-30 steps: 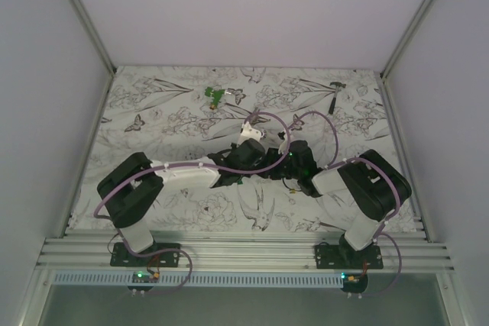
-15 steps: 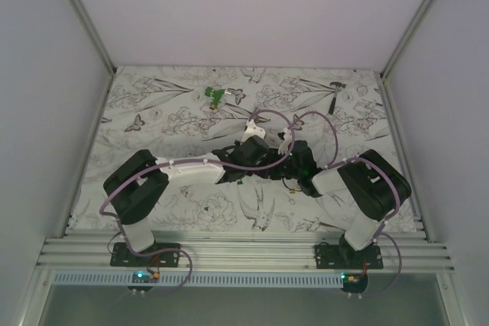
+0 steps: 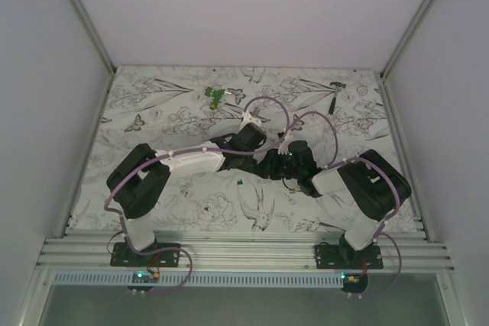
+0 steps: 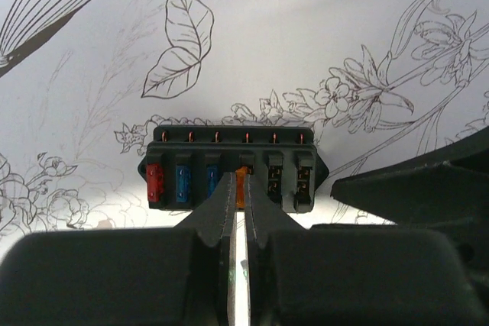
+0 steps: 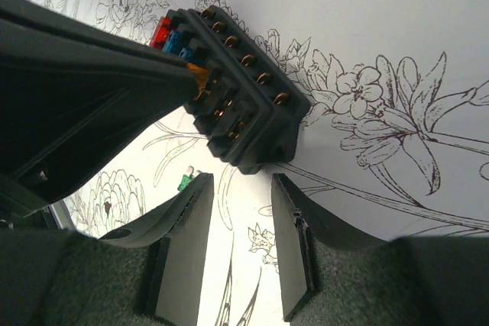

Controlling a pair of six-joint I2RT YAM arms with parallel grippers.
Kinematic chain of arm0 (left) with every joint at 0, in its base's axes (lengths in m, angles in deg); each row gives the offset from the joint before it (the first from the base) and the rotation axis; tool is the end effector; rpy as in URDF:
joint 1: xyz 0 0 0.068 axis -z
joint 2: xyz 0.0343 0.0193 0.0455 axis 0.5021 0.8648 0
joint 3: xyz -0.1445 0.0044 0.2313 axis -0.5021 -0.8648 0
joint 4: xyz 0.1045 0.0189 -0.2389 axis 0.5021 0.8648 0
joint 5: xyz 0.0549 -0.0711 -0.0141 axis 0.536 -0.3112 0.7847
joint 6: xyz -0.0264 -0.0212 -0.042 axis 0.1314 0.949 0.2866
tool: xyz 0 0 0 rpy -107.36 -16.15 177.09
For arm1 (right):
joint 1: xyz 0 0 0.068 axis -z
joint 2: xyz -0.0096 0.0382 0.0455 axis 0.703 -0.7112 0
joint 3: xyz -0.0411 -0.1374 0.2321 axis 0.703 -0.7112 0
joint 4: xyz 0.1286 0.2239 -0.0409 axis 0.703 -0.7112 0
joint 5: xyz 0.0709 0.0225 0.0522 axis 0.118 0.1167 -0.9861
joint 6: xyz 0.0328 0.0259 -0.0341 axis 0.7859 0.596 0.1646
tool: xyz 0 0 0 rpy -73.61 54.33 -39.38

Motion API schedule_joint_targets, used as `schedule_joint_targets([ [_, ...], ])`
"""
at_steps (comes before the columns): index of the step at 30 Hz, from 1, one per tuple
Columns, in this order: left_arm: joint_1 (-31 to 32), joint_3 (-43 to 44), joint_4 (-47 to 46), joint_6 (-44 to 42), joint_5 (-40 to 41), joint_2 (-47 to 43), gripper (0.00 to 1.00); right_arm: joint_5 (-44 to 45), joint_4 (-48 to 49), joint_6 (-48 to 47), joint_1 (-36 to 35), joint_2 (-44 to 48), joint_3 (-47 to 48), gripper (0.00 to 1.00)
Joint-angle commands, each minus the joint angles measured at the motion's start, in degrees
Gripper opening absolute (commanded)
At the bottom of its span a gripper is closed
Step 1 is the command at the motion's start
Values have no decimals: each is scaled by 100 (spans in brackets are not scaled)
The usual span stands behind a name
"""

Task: Snap on the fuse box
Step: Install the fuse at the fuse box base.

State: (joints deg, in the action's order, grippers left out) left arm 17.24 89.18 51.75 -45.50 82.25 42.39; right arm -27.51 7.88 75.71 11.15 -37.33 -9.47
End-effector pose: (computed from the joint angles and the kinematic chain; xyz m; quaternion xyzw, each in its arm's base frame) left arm 0.2728 -0.2786 0.1917 0.0978 0.9016 -0.1083 0.4073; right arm 0.2391 0.1731 0.1122 -0.0406 0.8535 0.4181 0.3083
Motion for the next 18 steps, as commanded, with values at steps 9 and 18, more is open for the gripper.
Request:
schedule_joint_targets([
  [9,-88,116,1753,185,-964,790,0,3,-40,46,-58,27,15,43],
  [18,-12,467,1816,614,-1165,99,2,394,-713,-265,-58,940,-137,43],
])
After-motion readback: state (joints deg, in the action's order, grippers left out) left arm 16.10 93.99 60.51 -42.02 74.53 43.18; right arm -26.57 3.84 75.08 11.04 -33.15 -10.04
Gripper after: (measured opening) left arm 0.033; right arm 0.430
